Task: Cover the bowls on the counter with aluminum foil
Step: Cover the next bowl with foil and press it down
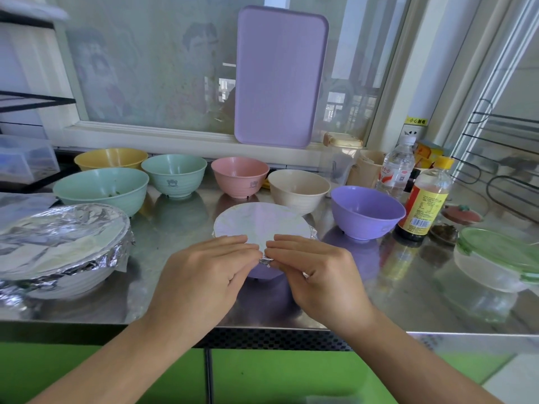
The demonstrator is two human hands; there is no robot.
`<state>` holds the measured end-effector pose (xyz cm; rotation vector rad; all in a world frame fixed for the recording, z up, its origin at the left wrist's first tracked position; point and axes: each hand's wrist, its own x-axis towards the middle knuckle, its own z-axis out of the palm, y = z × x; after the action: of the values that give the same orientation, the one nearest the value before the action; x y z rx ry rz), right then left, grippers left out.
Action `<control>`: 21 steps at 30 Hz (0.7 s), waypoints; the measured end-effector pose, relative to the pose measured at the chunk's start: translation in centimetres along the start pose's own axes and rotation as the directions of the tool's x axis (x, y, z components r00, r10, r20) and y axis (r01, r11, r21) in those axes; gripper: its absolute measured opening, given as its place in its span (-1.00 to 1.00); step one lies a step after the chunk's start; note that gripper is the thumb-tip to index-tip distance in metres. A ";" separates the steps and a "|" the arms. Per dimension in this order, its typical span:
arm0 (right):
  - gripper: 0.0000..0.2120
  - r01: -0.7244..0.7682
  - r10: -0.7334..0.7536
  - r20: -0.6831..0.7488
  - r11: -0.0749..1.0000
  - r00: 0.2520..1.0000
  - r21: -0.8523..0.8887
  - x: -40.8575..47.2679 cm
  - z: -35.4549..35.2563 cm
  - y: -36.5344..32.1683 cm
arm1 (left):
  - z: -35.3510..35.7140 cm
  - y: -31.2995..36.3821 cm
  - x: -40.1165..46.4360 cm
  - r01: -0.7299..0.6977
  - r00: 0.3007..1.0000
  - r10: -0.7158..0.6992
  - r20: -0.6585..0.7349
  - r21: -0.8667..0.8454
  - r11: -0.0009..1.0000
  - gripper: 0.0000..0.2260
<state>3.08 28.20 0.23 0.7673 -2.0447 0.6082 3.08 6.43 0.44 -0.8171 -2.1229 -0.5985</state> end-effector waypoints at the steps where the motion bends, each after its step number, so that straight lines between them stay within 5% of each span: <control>1: -0.86 0.001 -0.001 0.001 1.000 1.000 0.005 0.0 -0.2 -0.3 | -0.3 0.1 0.0 0.000 1.000 0.000 0.007 -0.004 1.000 -0.85; 8: -0.82 -0.081 0.054 0.189 0.988 0.980 0.135 -0.2 -2.2 -1.0 | -2.4 0.6 -0.9 0.050 0.991 -0.036 0.130 -0.106 0.993 -0.82; 12: -0.37 -0.389 0.336 0.435 0.921 0.835 0.034 1.1 -2.4 0.5 | -2.3 0.9 0.4 0.245 0.921 -0.209 0.330 -0.071 0.967 -0.43; 16: -0.16 -0.461 0.417 0.558 0.885 0.718 -0.068 1.3 -1.9 0.8 | -0.4 0.7 1.5 0.258 0.837 -0.284 0.467 0.122 0.959 -0.14; 21: -0.17 -0.395 0.365 0.541 0.916 0.758 -0.066 0.6 -2.0 1.5 | 0.1 0.2 1.2 0.164 0.843 -0.238 0.482 0.192 0.968 -0.13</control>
<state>2.79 30.38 1.54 0.5924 -2.7689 0.7305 2.59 7.05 1.43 -0.7264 -2.7232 -0.3512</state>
